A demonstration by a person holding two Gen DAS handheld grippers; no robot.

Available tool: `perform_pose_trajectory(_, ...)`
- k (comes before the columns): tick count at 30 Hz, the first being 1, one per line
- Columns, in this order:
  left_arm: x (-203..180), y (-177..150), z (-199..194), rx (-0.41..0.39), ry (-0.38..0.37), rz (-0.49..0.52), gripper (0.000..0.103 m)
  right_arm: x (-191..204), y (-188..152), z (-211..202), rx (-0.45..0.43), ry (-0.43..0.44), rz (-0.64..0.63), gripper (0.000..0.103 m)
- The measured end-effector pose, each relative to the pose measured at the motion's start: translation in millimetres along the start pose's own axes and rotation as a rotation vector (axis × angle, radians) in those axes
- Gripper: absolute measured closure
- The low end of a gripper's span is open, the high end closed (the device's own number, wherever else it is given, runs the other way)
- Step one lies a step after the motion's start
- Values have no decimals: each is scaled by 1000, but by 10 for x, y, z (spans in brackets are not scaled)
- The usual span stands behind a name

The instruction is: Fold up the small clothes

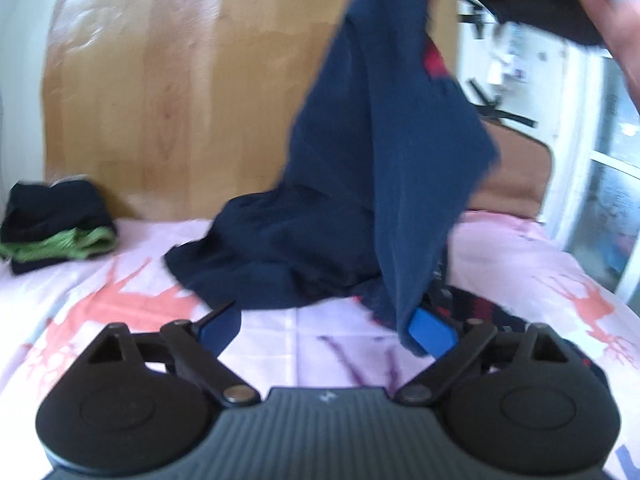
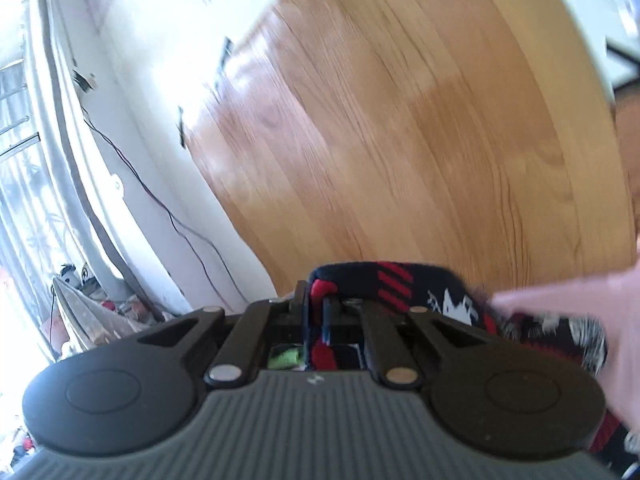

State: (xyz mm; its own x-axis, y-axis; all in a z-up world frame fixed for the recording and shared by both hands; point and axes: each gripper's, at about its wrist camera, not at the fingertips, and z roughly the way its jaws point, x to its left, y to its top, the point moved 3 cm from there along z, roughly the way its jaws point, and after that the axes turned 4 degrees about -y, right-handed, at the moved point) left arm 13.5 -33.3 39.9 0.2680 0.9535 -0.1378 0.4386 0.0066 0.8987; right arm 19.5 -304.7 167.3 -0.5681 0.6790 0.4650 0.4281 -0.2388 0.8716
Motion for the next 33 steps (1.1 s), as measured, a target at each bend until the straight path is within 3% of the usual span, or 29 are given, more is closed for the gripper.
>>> perform_pose_trajectory(5,-352,62,12,-61,-67,74,7,163,223,-4,-57,-10,-20,94)
perform_pose_trajectory(9,-532,149,139,-90,-46,113,14,421,290,67,-75,-4,-34,94)
perform_pose_trajectory(11,-555,192,203,-97,-32,108,31,479,312,-9,-93,1,-38,94)
perform_pose_trajectory(13,-577,194,232,-104,-14,122,72,629,404,18,-110,-12,-45,94)
perform_pose_trajectory(15,-501,174,211,-94,-11,114,95,675,545,0,-134,-24,-44,94)
perform_pose_trajectory(19,-162,331,-132,-217,55,90,96,632,843,-261,-219,-56,-13,94)
perform_pose_trajectory(25,395,1078,-1086,-467,99,-3,97,691,1197,-747,-388,-67,-1,95)
perform_pose_trajectory(29,376,1628,-1836,-692,175,59,97,828,1401,-1081,-502,-80,1,95)
perform_pose_trajectory(33,215,2073,-2439,-867,262,126,97,1027,1573,-1359,-572,-86,-24,95)
